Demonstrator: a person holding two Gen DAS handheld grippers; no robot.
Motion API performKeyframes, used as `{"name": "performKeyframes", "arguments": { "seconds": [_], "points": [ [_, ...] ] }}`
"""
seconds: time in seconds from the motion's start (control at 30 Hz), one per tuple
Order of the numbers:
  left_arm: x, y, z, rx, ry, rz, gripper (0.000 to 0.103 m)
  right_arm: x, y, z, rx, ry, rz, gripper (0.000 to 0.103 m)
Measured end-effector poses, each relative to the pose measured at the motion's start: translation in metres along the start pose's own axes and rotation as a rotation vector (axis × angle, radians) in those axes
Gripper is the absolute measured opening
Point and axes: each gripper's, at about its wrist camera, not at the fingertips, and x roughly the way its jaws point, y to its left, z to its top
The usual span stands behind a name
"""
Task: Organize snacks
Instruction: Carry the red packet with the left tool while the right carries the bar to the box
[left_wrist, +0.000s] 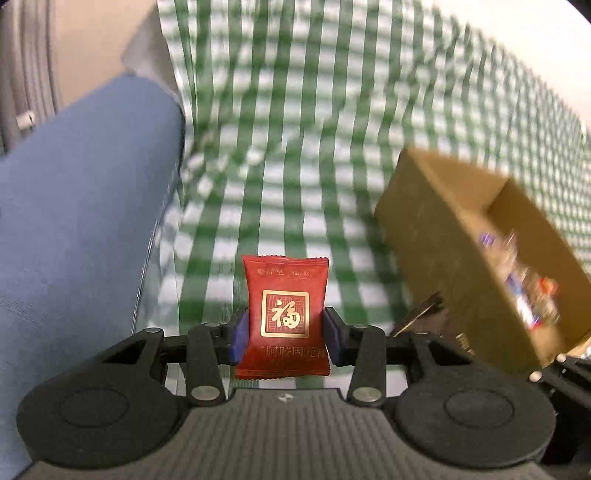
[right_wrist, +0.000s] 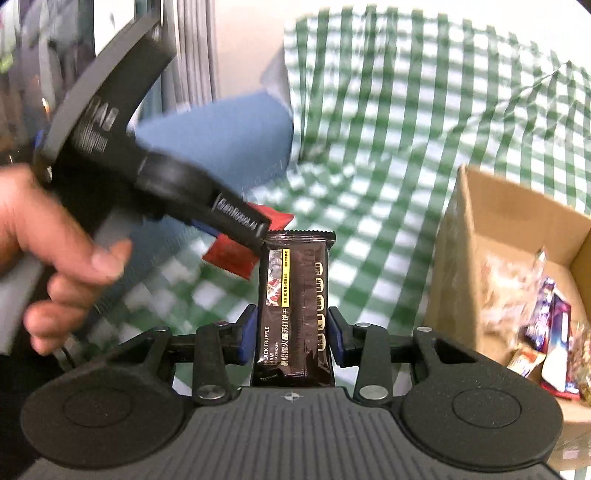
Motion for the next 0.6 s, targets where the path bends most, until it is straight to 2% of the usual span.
{"name": "performKeyframes", "arguments": {
  "seconds": [0.1, 0.23, 0.37, 0.5, 0.6],
  "points": [
    [-0.016, -0.003, 0.002, -0.019, -0.069, -0.012, 0.046, -0.026, -0.014, 0.014, 0.027, -0.068, 0.004, 0.041],
    [-0.033, -0.016, 0.006, -0.018, -0.151, -0.033, 0.046, -0.071, -0.045, 0.037, 0.068, -0.2, -0.008, 0.041],
    [-0.044, -0.037, 0.007, -0.004, -0.213, -0.051, 0.046, -0.111, -0.087, 0.05, 0.088, -0.315, -0.069, 0.041],
    [-0.047, -0.056, 0.008, 0.02, -0.251, -0.079, 0.047, -0.127, -0.142, 0.051, 0.118, -0.358, -0.172, 0.041],
    [-0.045, -0.063, 0.01, 0.011, -0.261, -0.102, 0.047, -0.13, -0.177, 0.042, 0.14, -0.35, -0.252, 0.041]
  ]
}}
